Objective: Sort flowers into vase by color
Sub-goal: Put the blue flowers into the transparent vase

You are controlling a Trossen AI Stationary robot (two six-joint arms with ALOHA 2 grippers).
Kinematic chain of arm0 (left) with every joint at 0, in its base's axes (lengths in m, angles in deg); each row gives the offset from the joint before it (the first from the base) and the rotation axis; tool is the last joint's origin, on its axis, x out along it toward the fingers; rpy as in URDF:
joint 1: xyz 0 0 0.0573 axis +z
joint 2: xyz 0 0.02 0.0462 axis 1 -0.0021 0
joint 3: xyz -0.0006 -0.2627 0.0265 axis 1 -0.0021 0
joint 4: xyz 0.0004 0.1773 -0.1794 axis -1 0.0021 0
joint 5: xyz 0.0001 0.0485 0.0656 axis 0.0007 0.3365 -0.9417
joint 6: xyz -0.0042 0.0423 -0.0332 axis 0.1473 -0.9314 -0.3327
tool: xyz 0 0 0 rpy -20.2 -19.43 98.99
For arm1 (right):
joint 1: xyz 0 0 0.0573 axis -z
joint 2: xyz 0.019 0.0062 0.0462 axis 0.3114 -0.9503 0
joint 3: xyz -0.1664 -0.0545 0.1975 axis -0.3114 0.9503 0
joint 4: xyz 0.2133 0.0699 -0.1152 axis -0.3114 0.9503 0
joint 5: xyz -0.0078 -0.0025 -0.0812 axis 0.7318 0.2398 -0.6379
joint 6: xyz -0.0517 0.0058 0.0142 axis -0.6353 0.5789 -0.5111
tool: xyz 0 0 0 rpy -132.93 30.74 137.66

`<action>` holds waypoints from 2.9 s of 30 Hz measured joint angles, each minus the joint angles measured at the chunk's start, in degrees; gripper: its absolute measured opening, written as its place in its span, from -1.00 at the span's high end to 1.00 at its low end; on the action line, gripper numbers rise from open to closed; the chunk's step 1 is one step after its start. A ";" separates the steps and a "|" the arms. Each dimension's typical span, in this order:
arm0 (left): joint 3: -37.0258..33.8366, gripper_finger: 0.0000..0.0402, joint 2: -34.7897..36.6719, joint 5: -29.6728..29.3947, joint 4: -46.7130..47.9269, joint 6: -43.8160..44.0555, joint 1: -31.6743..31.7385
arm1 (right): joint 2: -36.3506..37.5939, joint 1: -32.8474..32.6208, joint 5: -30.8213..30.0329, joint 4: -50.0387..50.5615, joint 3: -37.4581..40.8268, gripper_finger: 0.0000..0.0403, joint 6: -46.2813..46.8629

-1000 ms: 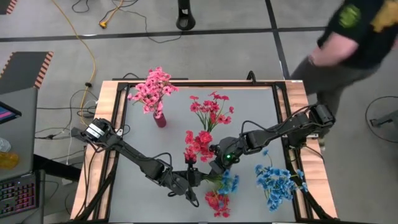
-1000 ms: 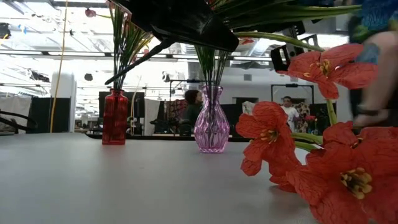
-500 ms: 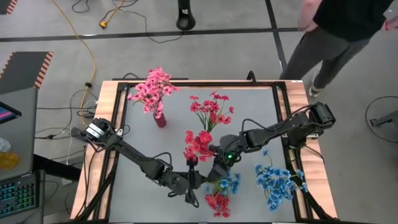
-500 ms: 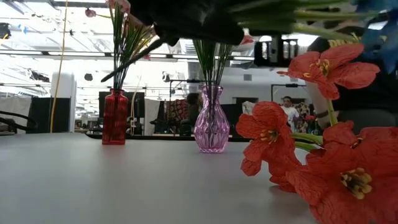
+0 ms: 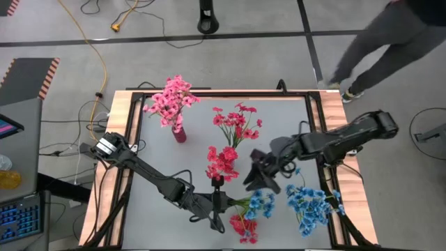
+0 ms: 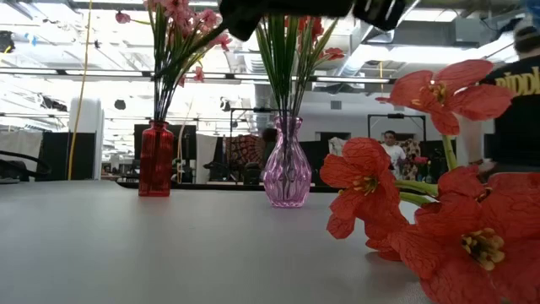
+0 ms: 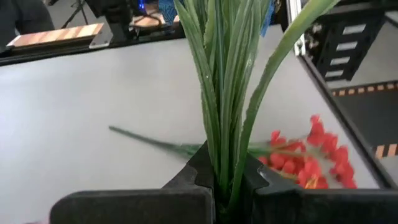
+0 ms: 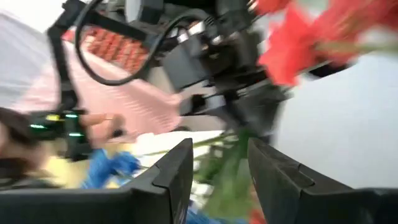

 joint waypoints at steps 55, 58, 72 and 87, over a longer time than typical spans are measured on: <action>10.15 0.99 0.09 -0.27 -31.72 -8.04 7.85 | 11.40 -13.37 -31.16 -4.01 0.07 0.11 -29.21; 10.15 0.99 0.09 0.08 -31.56 -8.04 7.78 | 11.37 -13.81 -31.15 -3.92 0.07 0.11 -29.19; 10.15 0.99 -0.15 1.42 -30.45 -9.09 7.08 | 16.22 -18.21 -30.66 1.44 0.07 0.11 -29.01; 10.15 0.99 -0.15 1.51 -30.65 -8.98 7.10 | 9.97 -17.25 -31.43 -10.46 0.04 0.11 -30.99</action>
